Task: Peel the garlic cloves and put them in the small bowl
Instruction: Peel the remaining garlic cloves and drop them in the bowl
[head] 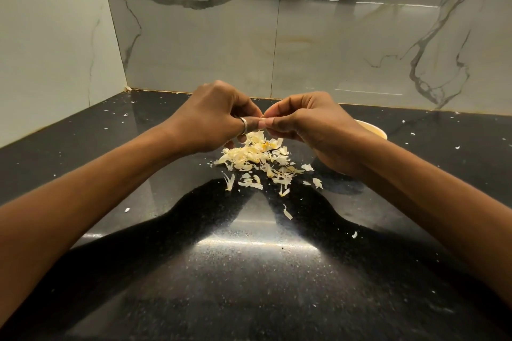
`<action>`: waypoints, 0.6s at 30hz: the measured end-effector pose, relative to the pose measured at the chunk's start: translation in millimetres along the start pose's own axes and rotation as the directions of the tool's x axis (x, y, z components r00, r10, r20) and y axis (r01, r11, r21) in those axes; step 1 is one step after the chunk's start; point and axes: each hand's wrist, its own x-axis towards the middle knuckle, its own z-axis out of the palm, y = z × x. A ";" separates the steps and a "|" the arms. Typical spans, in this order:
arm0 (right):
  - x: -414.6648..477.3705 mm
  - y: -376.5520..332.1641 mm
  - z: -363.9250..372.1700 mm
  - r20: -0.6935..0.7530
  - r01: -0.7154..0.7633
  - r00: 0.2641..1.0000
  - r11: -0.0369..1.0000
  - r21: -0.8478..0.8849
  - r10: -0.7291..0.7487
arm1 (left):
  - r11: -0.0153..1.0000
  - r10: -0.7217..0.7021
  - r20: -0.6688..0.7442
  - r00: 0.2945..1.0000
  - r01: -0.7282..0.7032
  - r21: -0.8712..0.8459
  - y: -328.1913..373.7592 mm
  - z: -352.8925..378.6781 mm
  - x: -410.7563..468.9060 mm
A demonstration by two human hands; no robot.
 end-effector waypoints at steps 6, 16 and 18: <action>-0.8 -2.2 -1.2 -0.025 0.019 1.000 1.000 0.003 -0.019 | 0.968 -0.163 0.045 0.986 0.169 -0.187 1.8 -2.7 0.1; -3.6 -4.1 -1.0 -0.049 0.051 0.997 0.998 -0.034 -0.052 | 0.941 -0.212 0.012 0.977 0.207 -0.266 4.0 -1.3 -1.6; -3.7 -3.7 -0.8 -0.047 0.061 0.997 0.997 -0.043 -0.063 | 0.941 -0.211 0.004 0.977 0.204 -0.271 4.5 -0.6 -1.8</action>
